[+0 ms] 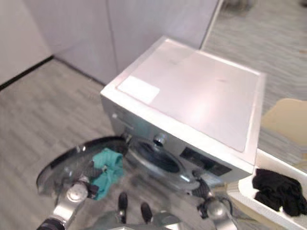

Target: Grab the laundry basket,head to the washer,open it,put in the laundry and shut it.

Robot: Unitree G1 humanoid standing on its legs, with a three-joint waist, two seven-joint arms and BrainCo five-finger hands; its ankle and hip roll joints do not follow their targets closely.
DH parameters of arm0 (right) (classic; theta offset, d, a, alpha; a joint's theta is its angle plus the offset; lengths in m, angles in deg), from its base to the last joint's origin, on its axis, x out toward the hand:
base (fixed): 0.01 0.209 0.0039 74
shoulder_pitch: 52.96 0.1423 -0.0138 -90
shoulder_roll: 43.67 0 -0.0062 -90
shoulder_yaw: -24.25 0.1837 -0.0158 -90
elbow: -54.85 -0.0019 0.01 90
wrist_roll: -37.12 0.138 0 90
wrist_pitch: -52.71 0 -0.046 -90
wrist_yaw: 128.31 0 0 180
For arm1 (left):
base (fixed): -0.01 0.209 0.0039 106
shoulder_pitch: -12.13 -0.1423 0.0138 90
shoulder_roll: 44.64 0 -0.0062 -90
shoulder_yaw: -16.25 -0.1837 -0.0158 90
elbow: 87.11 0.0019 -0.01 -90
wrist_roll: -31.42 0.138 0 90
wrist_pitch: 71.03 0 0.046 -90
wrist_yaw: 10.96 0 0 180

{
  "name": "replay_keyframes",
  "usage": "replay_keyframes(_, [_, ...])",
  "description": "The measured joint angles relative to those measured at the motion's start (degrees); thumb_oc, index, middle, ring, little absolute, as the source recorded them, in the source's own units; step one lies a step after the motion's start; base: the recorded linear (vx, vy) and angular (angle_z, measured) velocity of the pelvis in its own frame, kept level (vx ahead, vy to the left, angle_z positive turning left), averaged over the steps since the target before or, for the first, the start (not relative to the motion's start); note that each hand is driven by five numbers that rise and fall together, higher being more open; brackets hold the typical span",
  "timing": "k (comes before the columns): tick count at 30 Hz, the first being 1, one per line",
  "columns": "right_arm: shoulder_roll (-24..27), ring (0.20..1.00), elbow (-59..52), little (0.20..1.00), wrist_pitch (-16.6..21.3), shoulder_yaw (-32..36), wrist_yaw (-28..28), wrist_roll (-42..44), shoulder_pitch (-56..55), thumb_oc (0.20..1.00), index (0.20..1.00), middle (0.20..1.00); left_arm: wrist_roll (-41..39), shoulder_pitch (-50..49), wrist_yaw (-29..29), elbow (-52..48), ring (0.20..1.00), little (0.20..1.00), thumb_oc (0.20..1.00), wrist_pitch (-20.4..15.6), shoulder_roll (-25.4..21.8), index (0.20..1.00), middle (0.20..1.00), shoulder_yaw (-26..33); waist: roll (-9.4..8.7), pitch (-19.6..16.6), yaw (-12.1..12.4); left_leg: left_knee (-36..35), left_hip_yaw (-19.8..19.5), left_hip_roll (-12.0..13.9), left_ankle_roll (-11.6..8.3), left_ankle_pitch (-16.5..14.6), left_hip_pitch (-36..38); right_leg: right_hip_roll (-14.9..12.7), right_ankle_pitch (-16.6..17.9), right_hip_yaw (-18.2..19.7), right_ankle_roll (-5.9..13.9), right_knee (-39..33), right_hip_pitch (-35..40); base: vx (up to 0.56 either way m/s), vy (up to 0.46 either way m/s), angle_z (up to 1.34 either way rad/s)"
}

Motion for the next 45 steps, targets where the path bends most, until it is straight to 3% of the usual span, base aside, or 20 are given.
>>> replay_keyframes(1, [0.0, 1.000, -0.8, 1.000, 0.1, -0.1, 0.0, 0.0, -0.1, 1.000, 1.000, 1.000, 0.0, 0.0, 0.4, 0.1, 0.200, 0.200, 0.200, 0.1, -0.6, 0.200, 0.200, -0.1, -0.63, -0.3, -0.8, -2.0, 3.9, -0.6, 1.44, 1.0, 1.2, -1.6, -1.1, -0.7, 1.42, 3.5, -2.9, 0.01, 0.160, -1.48])
replay_keyframes(3, [-0.5, 1.000, -0.7, 1.000, 0.0, 0.1, 0.0, 0.0, -0.7, 1.000, 1.000, 1.000, 0.0, 1.9, 0.8, 0.3, 0.200, 0.200, 0.200, 0.2, -0.8, 0.200, 0.200, -1.3, -0.96, -0.2, -3.7, -4.2, 7.2, -2.1, 1.99, 1.5, 2.4, -3.3, -2.7, 0.7, 3.63, 5.6, -4.8, -0.02, 0.122, -1.00])
replay_keyframes(7, [-2.8, 1.000, -0.6, 1.000, 0.1, -2.3, -0.9, 0.0, 1.7, 1.000, 1.000, 1.000, 0.0, 3.4, 0.8, 0.2, 0.200, 0.200, 0.200, 0.1, -1.7, 0.200, 0.200, -1.2, -1.53, 1.2, -3.2, -4.4, 15.1, -2.8, 2.78, 0.7, 3.8, -4.7, -2.2, 0.5, 5.88, 8.7, -9.4, -0.06, 0.025, -1.13])
replay_keyframes(8, [-4.5, 1.000, -0.5, 1.000, 0.3, -2.4, -1.0, 0.0, 4.0, 1.000, 1.000, 1.000, -0.1, 3.2, 0.8, 0.1, 0.200, 0.200, 0.200, 0.2, -2.5, 0.200, 0.200, -0.3, -0.54, 2.3, -1.7, -4.5, 21.5, -1.6, 3.71, -0.9, 4.4, -7.5, -2.4, -11.2, 5.55, 9.6, -12.0, -0.05, -0.046, -1.70])
replay_keyframes(9, [-4.9, 1.000, -0.6, 1.000, 0.5, -2.3, -1.0, 0.0, 4.4, 1.000, 1.000, 1.000, -0.1, 3.2, 0.7, -0.1, 0.200, 0.200, 0.200, 0.1, -2.6, 0.200, 0.200, -0.1, -0.45, 2.4, -0.5, -4.4, 22.4, -1.3, 3.41, -1.1, 4.5, -9.3, -2.5, -16.9, 5.39, 9.9, -12.8, -0.04, -0.041, -1.58])
replay_keyframes(10, [-5.0, 1.000, -0.6, 1.000, 0.7, -2.4, -1.0, 0.0, 4.3, 1.000, 1.000, 1.000, -0.1, 3.5, 0.7, -0.6, 0.200, 0.200, 0.200, 0.1, -2.8, 0.200, 0.200, 0.5, -0.38, 2.4, -0.2, -4.3, 22.9, -1.2, 3.03, -1.8, 4.5, -11.0, -2.5, -19.9, 5.39, 10.8, -12.9, 0.08, -0.085, -0.77])
replay_keyframes(11, [-5.0, 1.000, -0.4, 1.000, 0.5, -2.1, -1.1, 0.0, 3.8, 1.000, 1.000, 1.000, -0.1, 3.6, 0.4, -1.5, 0.200, 0.200, 0.200, 0.1, -2.5, 0.200, 0.200, 0.5, -0.38, 2.5, -0.3, -4.4, 25.2, -0.8, 3.47, -1.8, 5.1, -14.7, -3.1, -28.0, 4.54, 12.5, -10.8, 0.09, -0.125, -0.63])
replay_keyframes(14, [-5.3, 1.000, -0.4, 1.000, 0.8, -1.8, -1.0, 0.0, 4.0, 1.000, 1.000, 1.000, -0.4, 0.7, -0.8, -2.6, 0.200, 0.200, 0.200, -0.3, -2.6, 0.200, 0.200, 2.0, -0.91, 2.0, 2.8, -3.8, 27.8, 0.5, 0.50, -3.3, 6.9, -15.9, -3.5, -30.3, 5.14, 11.0, -6.0, -0.02, -0.197, -0.72])
replay_keyframes(16, [-4.7, 1.000, -0.5, 1.000, 1.1, -0.9, -0.6, 0.0, 3.9, 1.000, 1.000, 1.000, -0.9, 0.7, -1.6, -2.2, 0.200, 0.200, 0.200, -0.4, -2.4, 0.200, 0.200, 2.9, -0.98, 2.0, 3.0, 1.9, 27.4, 3.6, -0.93, -3.7, 3.0, -13.2, -4.9, -28.4, 5.74, 6.8, -5.5, -0.16, -0.185, -0.10])
replay_keyframes(17, [-4.7, 1.000, -0.5, 1.000, 1.0, -0.6, -0.5, 0.0, 3.9, 1.000, 1.000, 1.000, -1.0, 1.0, -1.7, -2.1, 0.200, 0.200, 0.200, -0.3, -2.5, 0.200, 0.200, 3.1, -1.37, 2.4, 3.0, 4.2, 26.5, 4.4, -0.89, -3.7, 1.4, -12.9, -4.6, -28.1, 4.27, 6.9, -6.2, -0.30, -0.136, 0.00])
replay_keyframes(20, [-2.8, 1.000, -0.1, 1.000, 0.9, -0.1, 0.9, 1.4, 6.4, 1.000, 1.000, 1.000, -3.1, 2.6, -3.9, -2.2, 0.200, 0.200, 0.200, -0.5, -2.3, 0.200, 0.200, 3.0, -1.69, 4.9, 3.2, 14.0, 19.4, 7.5, -0.61, -3.5, -6.4, -11.8, -5.0, -27.5, 2.18, 15.0, -13.4, -0.34, -0.093, -0.21])
replay_keyframes(22, [-1.3, 1.000, 0.5, 1.000, 0.9, 0.3, 2.0, 2.2, 9.9, 1.000, 1.000, 1.000, -5.0, 5.8, -5.7, -2.3, 0.200, 0.200, 0.200, -0.5, -1.9, 0.200, 0.200, 2.5, -1.76, 7.7, 3.8, 20.6, 10.4, 7.5, -0.66, -3.6, -13.1, -11.7, -5.1, -26.6, 1.03, 20.0, -18.4, -0.18, -0.019, -0.32])
replay_keyframes(24, [-0.3, 1.000, 1.3, 1.000, 0.9, 0.6, 3.3, 2.3, 13.5, 1.000, 1.000, 1.000, -5.4, 9.8, -6.9, -2.3, 0.200, 0.200, 0.200, -0.6, -1.3, 0.200, 0.200, 2.5, -1.38, 11.0, 2.9, 22.6, 7.3, 7.1, -2.47, -5.4, -16.6, -11.7, -5.5, -26.3, 0.39, 23.0, -21.7, -0.15, -0.004, -0.22])
replay_keyframes(25, [-0.1, 1.000, 1.2, 1.000, 1.0, 0.6, 4.1, 2.4, 14.6, 1.000, 1.000, 1.000, -5.5, 12.3, -7.9, -2.3, 0.200, 0.200, 0.200, -0.6, -1.0, 0.200, 0.200, 2.5, -1.10, 12.9, 2.7, 22.8, 7.9, 7.0, -2.34, -6.3, -17.3, -11.4, -5.8, -26.1, -0.04, 24.7, -23.2, -0.17, 0.001, -0.11])
replay_keyframes(26, [1.1, 1.000, -0.8, 1.000, 1.4, 0.6, 5.5, 4.0, 14.4, 1.000, 1.000, 1.000, -5.5, 17.2, -9.6, -3.8, 0.200, 0.200, 0.200, -1.6, -1.2, 0.200, 0.200, 2.4, -0.94, 13.8, 2.6, 25.5, 8.8, 7.2, -2.71, -9.2, -21.2, -11.8, -9.4, -25.7, -1.24, 30.6, -29.0, -0.13, 0.012, 0.00])
replay_keyframes(28, [0.7, 1.000, -1.0, 1.000, 1.2, 0.2, 5.7, 4.6, 14.9, 1.000, 1.000, 1.000, -5.5, 21.9, -11.1, -5.0, 0.200, 0.200, 0.200, -2.6, -1.4, 0.200, 0.200, 2.6, -1.32, 15.1, 2.1, 28.8, 9.2, 6.8, -2.87, -9.7, -25.5, -12.4, -9.9, -25.1, -0.60, 34.3, -33.5, -0.14, 0.012, 0.20])
replay_keyframes(32, [0.6, 1.000, -6.0, 1.000, 3.3, 0.3, 6.7, 6.5, 14.6, 1.000, 1.000, 1.000, -4.6, 27.3, -16.0, -7.9, 0.200, 0.200, 0.200, -3.0, -4.9, 0.200, 0.200, 0.4, -1.87, 16.6, 1.5, 41.0, 8.9, 8.8, -1.82, -15.3, -36.4, -12.8, -14.7, -23.6, -1.36, 44.3, -43.5, -0.12, 0.021, 0.00])
replay_keyframes(37, [0.5, 1.000, -10.7, 1.000, 5.8, -0.2, 8.5, 8.5, 17.8, 1.000, 1.000, 1.000, -2.2, 41.3, -23.4, -4.3, 0.200, 0.200, 0.200, -2.4, -8.8, 0.200, 0.200, -1.4, -2.11, 16.8, 0.2, 52.7, 8.9, 10.7, -0.95, -18.0, -49.8, -12.8, -15.8, -22.2, -2.07, 54.3, -57.1, -0.07, 0.023, -0.14])
replay_keyframes(41, [1.3, 1.000, -14.5, 1.000, 8.3, -1.8, 9.2, 10.2, 20.4, 1.000, 1.000, 1.000, 0.8, 63.9, -29.5, 5.9, 0.200, 0.200, 0.200, -2.1, -18.1, 0.200, 0.200, -7.3, -1.66, 17.6, -2.9, 62.0, 8.2, 12.7, 0.38, -19.2, -61.9, -12.5, -15.6, -21.5, -1.69, 61.9, -68.7, -0.02, 0.022, -0.15])
replay_keyframes(45, [2.4, 1.000, -16.3, 1.000, 9.7, -1.9, 9.2, 11.2, 20.3, 1.000, 1.000, 1.000, 2.6, 75.3, -33.0, 13.2, 0.200, 0.200, 0.200, -1.5, -22.9, 0.200, 0.200, -17.1, -1.60, 17.7, -3.6, 66.4, 7.4, 13.8, 0.44, -20.8, -66.1, -11.6, -16.5, -21.2, -2.64, 65.0, -72.7, 0.01, 0.036, -0.13])
